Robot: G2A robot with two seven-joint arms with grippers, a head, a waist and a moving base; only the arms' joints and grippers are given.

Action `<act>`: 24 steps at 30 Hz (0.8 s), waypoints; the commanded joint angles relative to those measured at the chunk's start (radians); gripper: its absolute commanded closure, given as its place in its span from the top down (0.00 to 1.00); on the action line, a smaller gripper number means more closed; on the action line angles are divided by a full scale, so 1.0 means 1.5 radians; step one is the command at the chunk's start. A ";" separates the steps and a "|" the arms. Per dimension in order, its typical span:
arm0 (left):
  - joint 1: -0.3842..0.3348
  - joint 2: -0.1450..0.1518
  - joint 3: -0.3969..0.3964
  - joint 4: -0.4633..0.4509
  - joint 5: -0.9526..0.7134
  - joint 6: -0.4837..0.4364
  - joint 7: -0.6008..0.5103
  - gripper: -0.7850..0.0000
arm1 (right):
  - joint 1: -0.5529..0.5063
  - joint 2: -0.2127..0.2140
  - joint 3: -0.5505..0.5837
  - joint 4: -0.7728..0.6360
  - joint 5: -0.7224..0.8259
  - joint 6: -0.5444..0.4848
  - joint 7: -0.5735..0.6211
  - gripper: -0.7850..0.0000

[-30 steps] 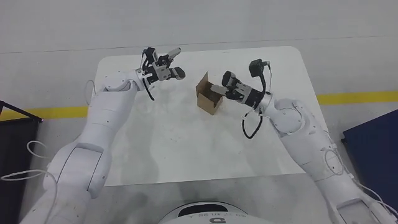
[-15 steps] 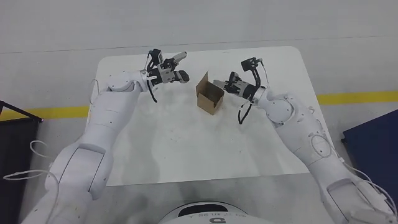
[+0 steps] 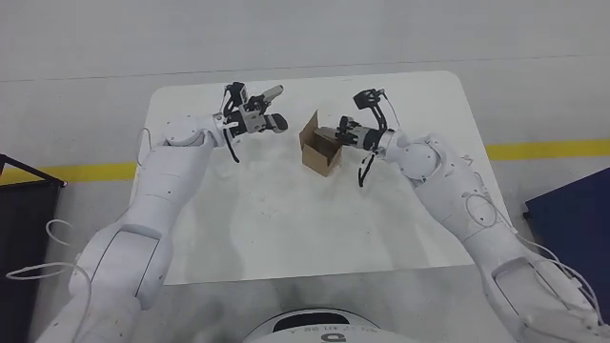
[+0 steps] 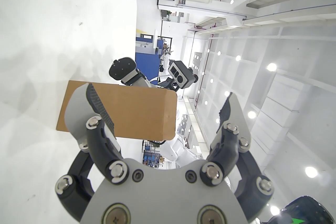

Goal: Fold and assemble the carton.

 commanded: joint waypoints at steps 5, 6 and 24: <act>0.002 0.000 -0.001 0.001 -0.003 -0.003 0.001 1.00 | -0.006 0.002 -0.001 -0.020 -0.042 0.006 0.012 0.65; 0.002 -0.001 -0.001 0.001 -0.004 -0.004 0.000 1.00 | -0.008 0.003 0.000 -0.026 -0.047 0.005 0.016 0.60; 0.004 -0.002 -0.003 0.005 -0.013 -0.019 -0.005 1.00 | -0.064 0.023 0.033 -0.180 -0.184 0.098 0.051 0.00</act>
